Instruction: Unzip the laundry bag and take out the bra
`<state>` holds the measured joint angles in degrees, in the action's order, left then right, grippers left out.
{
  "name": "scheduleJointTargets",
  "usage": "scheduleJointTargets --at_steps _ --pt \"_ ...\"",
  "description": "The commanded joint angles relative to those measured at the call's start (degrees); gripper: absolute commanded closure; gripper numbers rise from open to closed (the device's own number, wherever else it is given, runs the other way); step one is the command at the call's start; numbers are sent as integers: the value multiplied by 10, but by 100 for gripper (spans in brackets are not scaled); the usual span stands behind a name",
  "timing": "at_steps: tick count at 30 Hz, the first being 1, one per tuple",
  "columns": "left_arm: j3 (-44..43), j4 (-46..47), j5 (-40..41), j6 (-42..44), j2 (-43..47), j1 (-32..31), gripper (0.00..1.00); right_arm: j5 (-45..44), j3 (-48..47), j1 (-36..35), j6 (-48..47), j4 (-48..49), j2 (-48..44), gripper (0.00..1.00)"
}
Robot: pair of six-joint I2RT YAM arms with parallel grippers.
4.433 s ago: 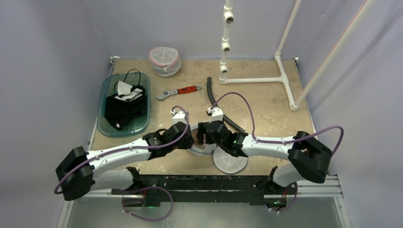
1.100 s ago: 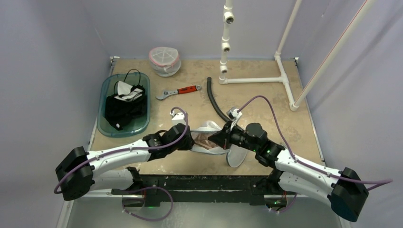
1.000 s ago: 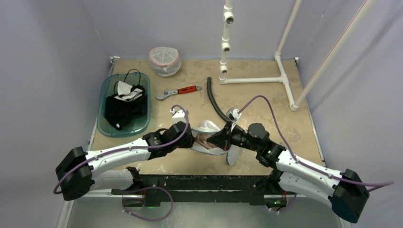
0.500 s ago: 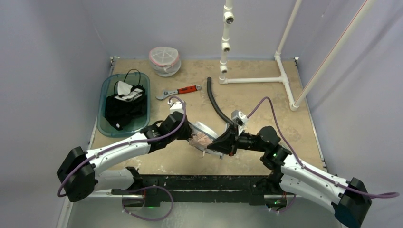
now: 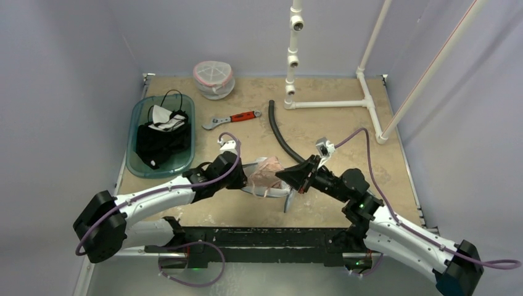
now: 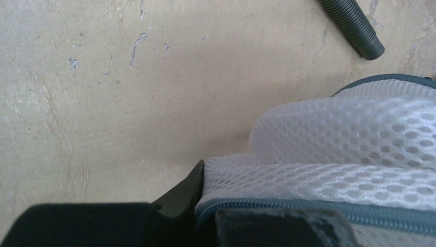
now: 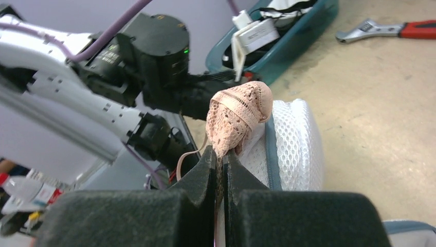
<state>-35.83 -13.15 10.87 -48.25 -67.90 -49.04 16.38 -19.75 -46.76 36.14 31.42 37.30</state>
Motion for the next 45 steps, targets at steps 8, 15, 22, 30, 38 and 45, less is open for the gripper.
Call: scheduleJointTargets --at_steps 8,15,22,30,38,45 --pt "34 -26 35 3 -13 13 100 -150 23 -2 107 84 0 100" --pt "48 -16 44 6 -38 11 100 -118 43 -2 135 179 -6 100" --pt "57 -16 51 6 -40 11 100 -105 37 -2 127 191 -6 100" --pt "34 -41 30 13 16 11 64 -81 3 -2 80 110 24 100" --pt "-52 -132 35 51 121 11 32 -95 3 -2 44 46 32 100" --pt "-152 -242 87 99 172 11 12 -119 4 -2 17 8 37 100"
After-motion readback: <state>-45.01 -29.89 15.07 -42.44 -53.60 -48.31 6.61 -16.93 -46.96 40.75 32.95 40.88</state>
